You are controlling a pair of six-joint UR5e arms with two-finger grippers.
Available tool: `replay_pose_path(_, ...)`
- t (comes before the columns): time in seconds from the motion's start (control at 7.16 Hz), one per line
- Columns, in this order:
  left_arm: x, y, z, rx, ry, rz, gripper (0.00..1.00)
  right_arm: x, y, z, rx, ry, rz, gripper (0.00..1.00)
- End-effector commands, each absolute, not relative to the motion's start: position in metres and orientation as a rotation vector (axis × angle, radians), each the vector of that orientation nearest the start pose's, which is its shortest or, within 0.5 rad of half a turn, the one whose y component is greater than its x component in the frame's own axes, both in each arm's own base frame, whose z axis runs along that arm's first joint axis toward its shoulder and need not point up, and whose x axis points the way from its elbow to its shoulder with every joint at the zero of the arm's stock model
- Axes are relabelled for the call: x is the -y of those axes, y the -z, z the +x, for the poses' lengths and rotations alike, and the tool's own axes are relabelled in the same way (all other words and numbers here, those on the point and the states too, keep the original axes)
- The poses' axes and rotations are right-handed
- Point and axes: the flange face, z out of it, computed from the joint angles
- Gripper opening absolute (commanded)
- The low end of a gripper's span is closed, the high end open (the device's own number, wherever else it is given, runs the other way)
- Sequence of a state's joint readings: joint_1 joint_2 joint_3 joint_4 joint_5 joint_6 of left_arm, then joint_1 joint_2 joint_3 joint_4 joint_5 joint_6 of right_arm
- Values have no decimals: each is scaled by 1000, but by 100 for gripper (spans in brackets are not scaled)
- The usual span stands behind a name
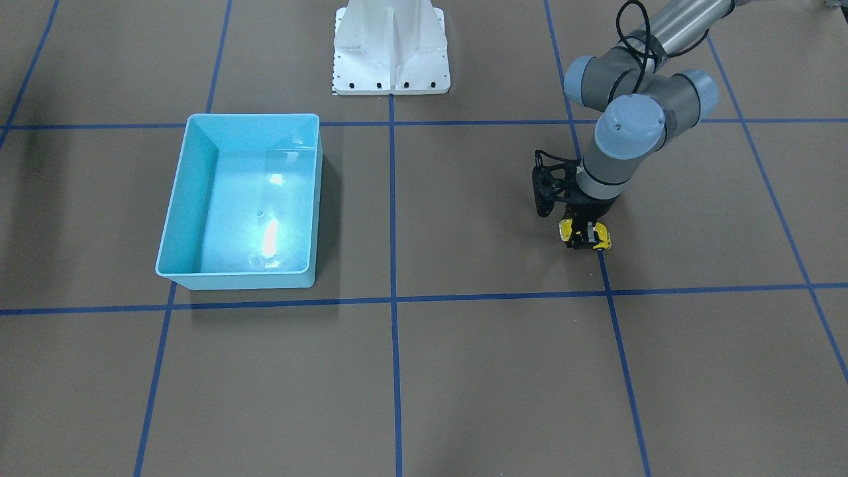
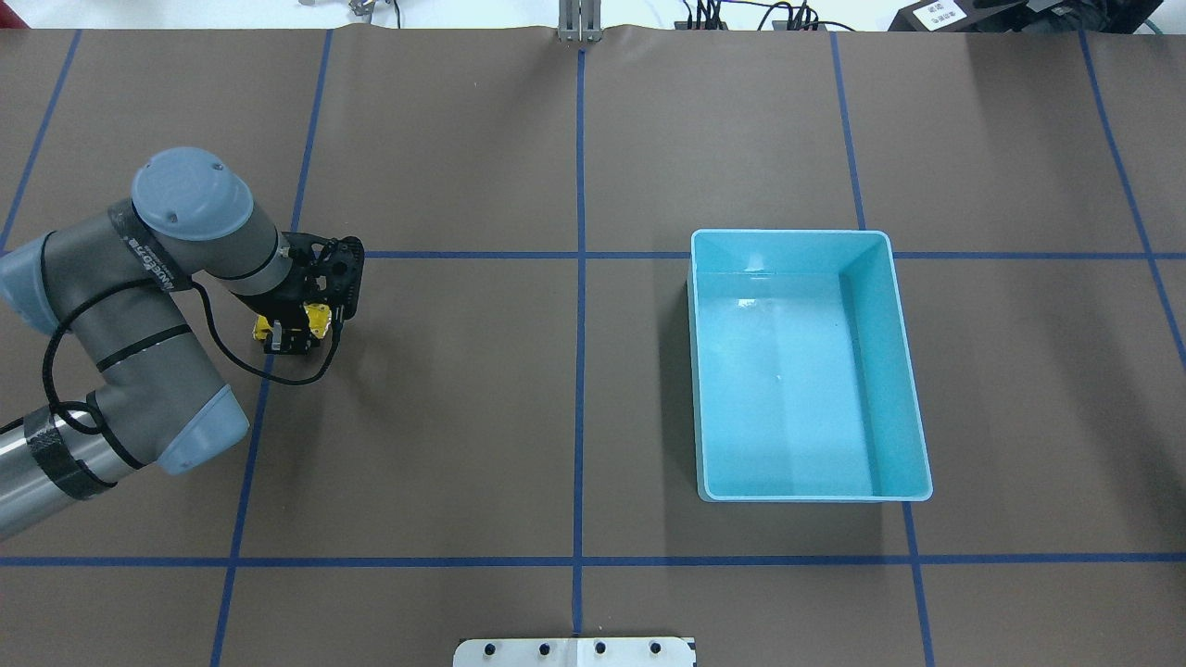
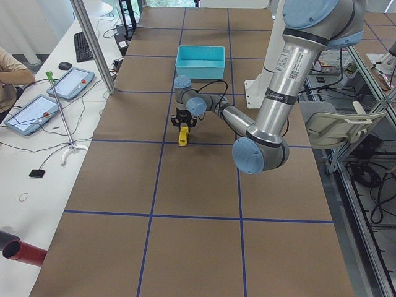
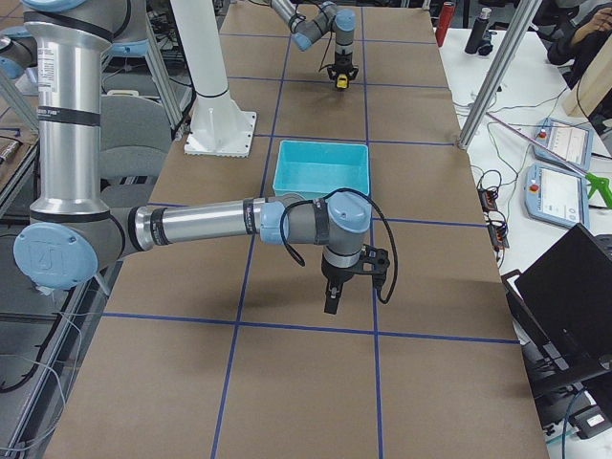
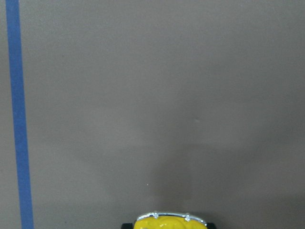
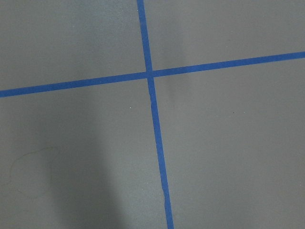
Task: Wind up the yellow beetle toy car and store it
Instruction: 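Slide the car along the table farther from the robot with the left gripper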
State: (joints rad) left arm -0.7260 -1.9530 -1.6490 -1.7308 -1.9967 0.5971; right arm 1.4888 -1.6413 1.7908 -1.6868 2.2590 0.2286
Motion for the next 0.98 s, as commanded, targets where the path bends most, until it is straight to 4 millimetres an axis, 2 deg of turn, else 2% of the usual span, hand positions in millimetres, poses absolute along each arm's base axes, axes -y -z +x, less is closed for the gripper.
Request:
replay_pose_path(0.0,496,-406,415,-535,-1504,605,0,465,-601,22,685,-109,-82,100)
replay_pose_path(0.56,497,-418,407,-532,-1500,623,0,465,-601,15,684,-94,-87,100)
replay_pose_path(0.84,494,-435,399,-530,-1497,625,0,465,-601,13,687,-90,-89,100)
